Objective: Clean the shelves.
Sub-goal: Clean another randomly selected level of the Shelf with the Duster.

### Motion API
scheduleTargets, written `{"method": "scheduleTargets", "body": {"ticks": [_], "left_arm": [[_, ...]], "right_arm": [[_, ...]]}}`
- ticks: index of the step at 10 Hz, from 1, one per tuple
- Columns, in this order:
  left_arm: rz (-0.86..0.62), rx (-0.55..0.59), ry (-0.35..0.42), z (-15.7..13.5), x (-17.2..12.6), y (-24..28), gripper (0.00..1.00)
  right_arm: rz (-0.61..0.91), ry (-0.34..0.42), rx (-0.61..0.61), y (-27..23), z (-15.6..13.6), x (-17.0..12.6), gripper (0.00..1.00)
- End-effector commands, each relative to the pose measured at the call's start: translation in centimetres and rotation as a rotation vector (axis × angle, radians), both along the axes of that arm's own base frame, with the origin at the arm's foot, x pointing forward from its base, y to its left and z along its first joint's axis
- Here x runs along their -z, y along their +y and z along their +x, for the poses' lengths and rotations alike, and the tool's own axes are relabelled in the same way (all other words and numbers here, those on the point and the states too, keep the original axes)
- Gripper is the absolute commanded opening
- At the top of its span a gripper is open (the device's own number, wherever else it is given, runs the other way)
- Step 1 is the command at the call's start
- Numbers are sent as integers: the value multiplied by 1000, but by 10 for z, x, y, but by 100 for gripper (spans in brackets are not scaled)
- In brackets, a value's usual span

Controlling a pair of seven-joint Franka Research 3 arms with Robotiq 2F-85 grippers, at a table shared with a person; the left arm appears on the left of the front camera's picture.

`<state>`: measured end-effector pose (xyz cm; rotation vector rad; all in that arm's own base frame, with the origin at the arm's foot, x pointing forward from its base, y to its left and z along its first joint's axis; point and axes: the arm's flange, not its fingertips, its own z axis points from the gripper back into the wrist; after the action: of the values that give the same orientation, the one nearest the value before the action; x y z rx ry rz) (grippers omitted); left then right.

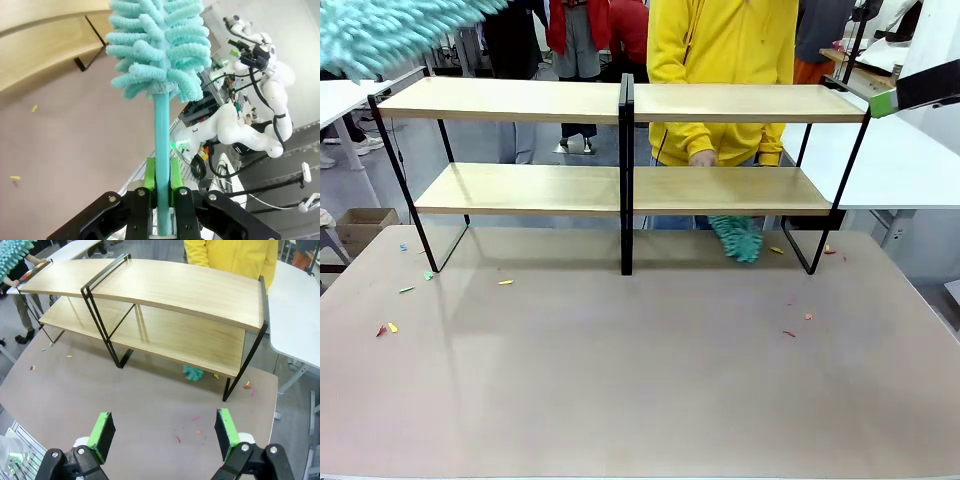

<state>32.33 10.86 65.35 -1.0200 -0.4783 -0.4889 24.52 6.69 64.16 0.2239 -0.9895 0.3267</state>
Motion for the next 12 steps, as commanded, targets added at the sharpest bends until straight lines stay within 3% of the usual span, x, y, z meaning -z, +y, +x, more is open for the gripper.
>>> {"method": "scheduleTargets", "body": {"ticks": [1, 2, 4, 5, 6, 12], "left_arm": [[-118, 44, -82, -18, -1, 44, 13], [-139, 31, -108, -27, 3, 67, 13], [-192, 170, -113, -39, 14, 97, 13], [-260, 198, -46, -34, 19, 104, 13], [-154, 84, -106, -49, 15, 86, 13], [-154, 84, -106, -49, 15, 86, 13]], "right_arm": [[0, 1, -2, -1, 0, 0, 100], [0, 1, -2, -1, 0, 0, 100], [0, 1, -2, -1, 0, 0, 100], [0, 1, -2, -1, 0, 0, 100], [0, 1, -2, -1, 0, 0, 100], [0, 1, -2, -1, 0, 0, 100]]}}
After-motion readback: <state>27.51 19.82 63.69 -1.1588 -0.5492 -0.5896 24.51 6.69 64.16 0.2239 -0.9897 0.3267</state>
